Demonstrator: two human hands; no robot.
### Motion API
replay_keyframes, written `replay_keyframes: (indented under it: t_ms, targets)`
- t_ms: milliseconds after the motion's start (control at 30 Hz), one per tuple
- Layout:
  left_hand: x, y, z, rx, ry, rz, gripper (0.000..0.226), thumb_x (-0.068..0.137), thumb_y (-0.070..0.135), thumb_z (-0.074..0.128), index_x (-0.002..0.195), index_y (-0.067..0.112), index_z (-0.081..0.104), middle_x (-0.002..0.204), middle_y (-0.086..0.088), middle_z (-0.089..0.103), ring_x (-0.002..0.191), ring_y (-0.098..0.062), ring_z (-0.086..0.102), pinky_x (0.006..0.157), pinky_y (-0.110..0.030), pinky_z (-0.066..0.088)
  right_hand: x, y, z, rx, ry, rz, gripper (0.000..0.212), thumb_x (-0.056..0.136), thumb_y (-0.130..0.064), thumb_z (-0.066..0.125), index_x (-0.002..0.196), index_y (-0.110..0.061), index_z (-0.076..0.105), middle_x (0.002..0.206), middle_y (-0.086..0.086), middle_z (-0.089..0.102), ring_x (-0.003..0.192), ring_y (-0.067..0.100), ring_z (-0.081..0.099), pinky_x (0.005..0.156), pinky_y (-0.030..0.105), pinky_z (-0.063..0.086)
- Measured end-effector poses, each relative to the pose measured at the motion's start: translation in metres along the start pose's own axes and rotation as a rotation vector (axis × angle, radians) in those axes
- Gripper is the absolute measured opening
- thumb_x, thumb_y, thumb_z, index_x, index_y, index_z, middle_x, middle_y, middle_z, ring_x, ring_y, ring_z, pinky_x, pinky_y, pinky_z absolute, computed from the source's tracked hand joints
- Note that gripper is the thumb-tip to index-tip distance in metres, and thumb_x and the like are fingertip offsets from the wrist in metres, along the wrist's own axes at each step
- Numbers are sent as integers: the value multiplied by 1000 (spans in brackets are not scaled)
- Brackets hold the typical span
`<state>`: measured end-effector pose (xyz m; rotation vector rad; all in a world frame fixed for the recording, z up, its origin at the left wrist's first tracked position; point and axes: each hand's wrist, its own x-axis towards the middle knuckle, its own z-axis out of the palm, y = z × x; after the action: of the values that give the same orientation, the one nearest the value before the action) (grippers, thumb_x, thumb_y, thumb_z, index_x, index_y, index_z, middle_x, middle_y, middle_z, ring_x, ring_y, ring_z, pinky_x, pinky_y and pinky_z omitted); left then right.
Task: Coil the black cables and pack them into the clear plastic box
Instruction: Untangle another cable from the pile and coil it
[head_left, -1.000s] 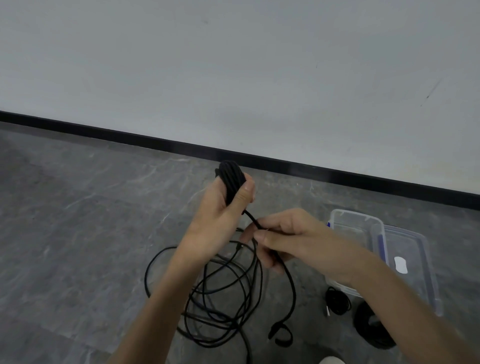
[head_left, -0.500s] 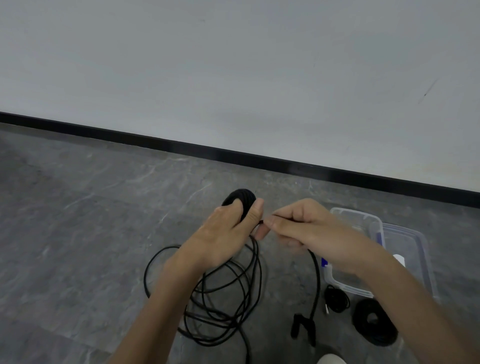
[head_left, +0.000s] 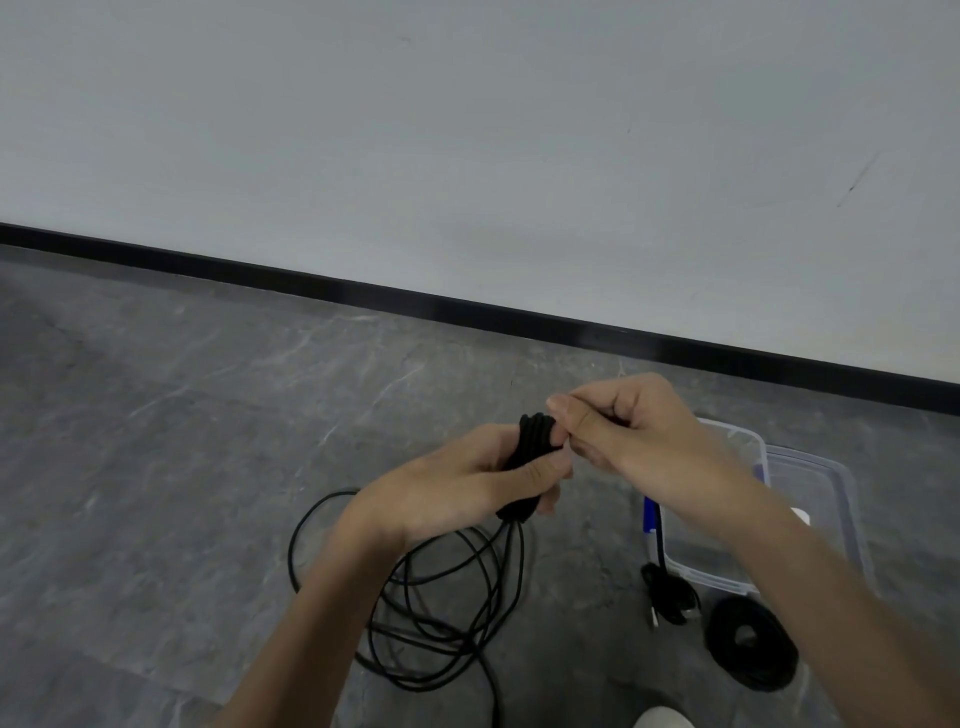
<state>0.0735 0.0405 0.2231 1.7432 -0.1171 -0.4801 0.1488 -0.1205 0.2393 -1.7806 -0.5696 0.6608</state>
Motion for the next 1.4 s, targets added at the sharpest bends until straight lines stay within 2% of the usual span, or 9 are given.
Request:
replay_keyframes:
  t_ms: [300,400,500,667,767,933,1033,1133,1400]
  targets:
    - [-1,8,4,-247,-104,27,26,98,27,41,89,10,57,66,9,58,76,-18,57,81,-30,45,4,4,-10,104,186,-111,33,57,-40,76,71,-11,72,66,4,72,60,14,65,64,26,54]
    - [-1,9,3,-263,-116,59,22,97,21,40,93,5,54,67,8,58,77,-17,59,80,-29,45,5,6,-9,100,187,-136,31,59,-42,74,73,-14,73,69,5,73,67,17,69,69,30,56]
    - [-2,8,4,-290,-123,104,15,97,15,43,98,4,53,68,8,54,77,-17,59,79,-27,45,6,8,-8,98,188,-153,23,64,-39,71,73,-17,73,69,1,73,66,11,69,67,22,56]
    - [-3,7,3,-317,-129,160,5,87,20,57,92,18,56,72,8,59,76,-21,53,76,-30,43,7,10,-8,108,153,-126,20,72,-37,64,76,-19,72,72,-4,74,70,6,69,69,15,51]
    - [-2,6,4,-413,-127,239,21,91,31,62,92,14,50,71,11,53,75,-16,53,78,-33,42,7,10,-9,100,117,-109,18,79,-32,59,79,-19,72,66,-9,71,62,-3,63,61,9,45]
    - [-1,8,2,-707,-30,325,29,89,34,64,90,13,44,65,11,47,71,-11,52,75,-22,46,11,22,-4,51,32,-62,38,93,-5,56,72,-32,75,63,6,66,58,15,54,53,20,44]
    - [-1,7,-3,-864,43,375,19,87,25,68,95,13,56,68,7,49,77,-14,55,80,-27,47,11,23,2,-53,-83,-24,42,95,-12,56,67,-39,72,57,-4,60,54,9,53,54,19,44]
    - [-2,7,-9,-874,109,402,21,86,25,68,100,14,57,72,6,51,82,-13,57,80,-28,47,10,22,7,-88,-156,12,26,96,-19,54,77,-26,70,55,-6,56,52,7,54,55,19,45]
    - [-6,5,-9,-842,-16,296,10,91,18,61,99,13,61,72,3,49,81,-16,54,82,-25,46,13,24,1,-42,231,-4,25,97,-16,51,78,-10,65,48,-4,51,41,5,45,46,13,39]
